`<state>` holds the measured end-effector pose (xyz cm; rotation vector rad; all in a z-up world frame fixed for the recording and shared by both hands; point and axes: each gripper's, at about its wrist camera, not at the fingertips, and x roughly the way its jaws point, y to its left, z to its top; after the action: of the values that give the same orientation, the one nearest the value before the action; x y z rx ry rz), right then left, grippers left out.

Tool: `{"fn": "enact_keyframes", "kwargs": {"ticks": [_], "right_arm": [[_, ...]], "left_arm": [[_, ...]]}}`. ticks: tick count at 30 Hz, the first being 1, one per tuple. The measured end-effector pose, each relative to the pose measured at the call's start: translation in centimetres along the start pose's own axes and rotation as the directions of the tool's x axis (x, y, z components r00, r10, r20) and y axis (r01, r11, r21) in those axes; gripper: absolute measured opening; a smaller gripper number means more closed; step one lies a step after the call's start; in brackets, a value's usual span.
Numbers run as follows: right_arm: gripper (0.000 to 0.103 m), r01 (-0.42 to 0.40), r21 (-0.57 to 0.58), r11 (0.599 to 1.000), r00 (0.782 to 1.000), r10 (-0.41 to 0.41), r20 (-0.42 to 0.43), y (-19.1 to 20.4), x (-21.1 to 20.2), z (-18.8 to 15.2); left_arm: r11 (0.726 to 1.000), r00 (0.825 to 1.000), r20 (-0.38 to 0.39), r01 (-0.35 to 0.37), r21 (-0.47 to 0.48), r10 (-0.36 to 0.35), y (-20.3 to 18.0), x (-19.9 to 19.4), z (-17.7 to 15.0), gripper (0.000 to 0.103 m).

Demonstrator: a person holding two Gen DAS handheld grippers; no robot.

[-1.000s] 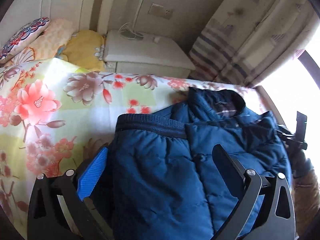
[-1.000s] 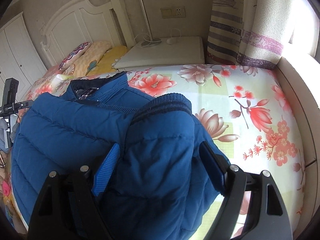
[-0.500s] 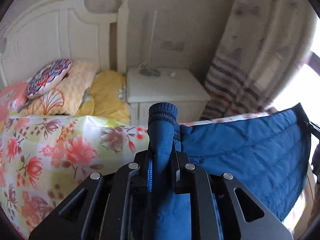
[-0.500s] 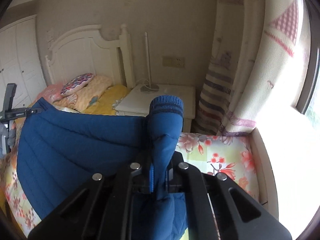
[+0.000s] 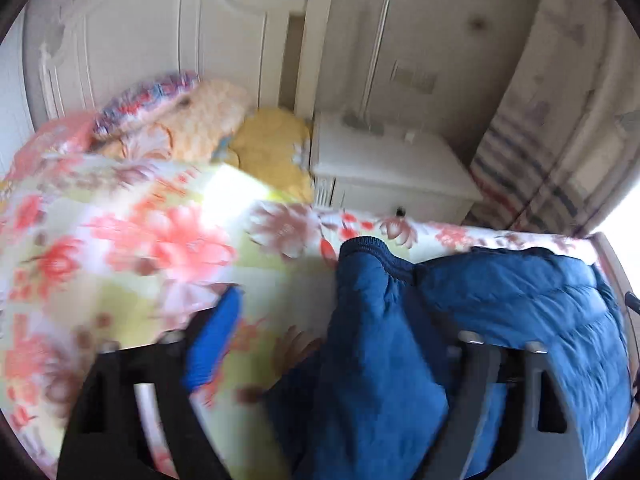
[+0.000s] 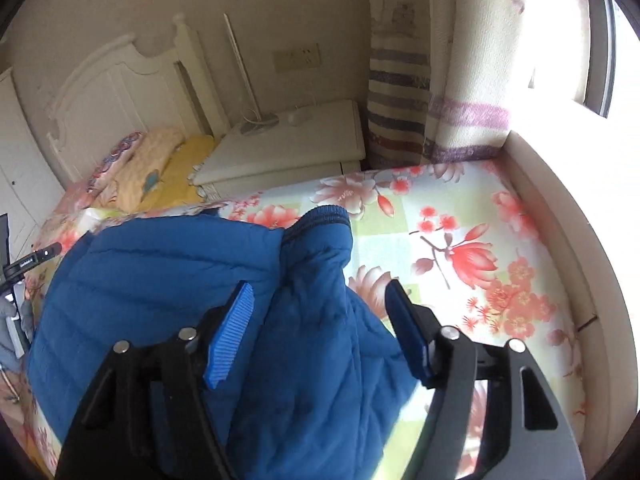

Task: Fold large clothes
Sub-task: 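Open both tools to release the folded jacket and withdraw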

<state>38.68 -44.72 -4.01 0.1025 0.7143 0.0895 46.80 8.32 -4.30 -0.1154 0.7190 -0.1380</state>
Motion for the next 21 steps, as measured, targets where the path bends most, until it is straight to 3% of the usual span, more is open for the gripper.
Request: {"fn": "enact_keyframes", "kwargs": {"ticks": [2, 4, 8, 12, 17, 21], "right_arm": [[0.075, -0.026, -0.077, 0.997, 1.0, 0.027, 0.007, 0.6, -3.7, -2.7], [0.08, -0.059, -0.153, 0.986, 0.998, 0.058, -0.007, 1.0, -6.6, -6.1], [0.081, -0.124, -0.22, 0.968, 0.991, 0.113, -0.065, 1.2, -9.3, -11.6], [0.081, -0.149, -0.202, 0.968, 0.986, 0.13, -0.105, 1.3, -8.8, -15.4], [0.079, -0.2, -0.149, 0.968, 0.978, 0.187, -0.097, 1.1, -7.5, -16.2], [0.072, -0.165, -0.171, 0.971, 0.986, 0.157, -0.058, 1.8, -7.4, -15.9]], "left_arm": [[0.998, 0.998, 0.069, 0.006, 0.056, -0.01, 0.9, -4.9, -2.9, 0.098], [0.994, 0.997, 0.062, 0.032, 0.103, -0.039, 1.5, -7.7, -5.5, 0.098], [0.973, 0.994, 0.009, 0.109, 0.201, -0.113, 1.7, -12.4, -12.2, 0.098], [0.964, 0.991, -0.044, 0.137, 0.228, -0.13, 1.8, -12.7, -16.4, 0.098], [0.97, 0.981, -0.092, 0.182, 0.164, -0.169, 1.8, -10.9, -18.8, 0.098], [0.965, 0.98, -0.114, 0.18, 0.19, -0.16, 0.7, -10.3, -19.2, 0.098]]}}
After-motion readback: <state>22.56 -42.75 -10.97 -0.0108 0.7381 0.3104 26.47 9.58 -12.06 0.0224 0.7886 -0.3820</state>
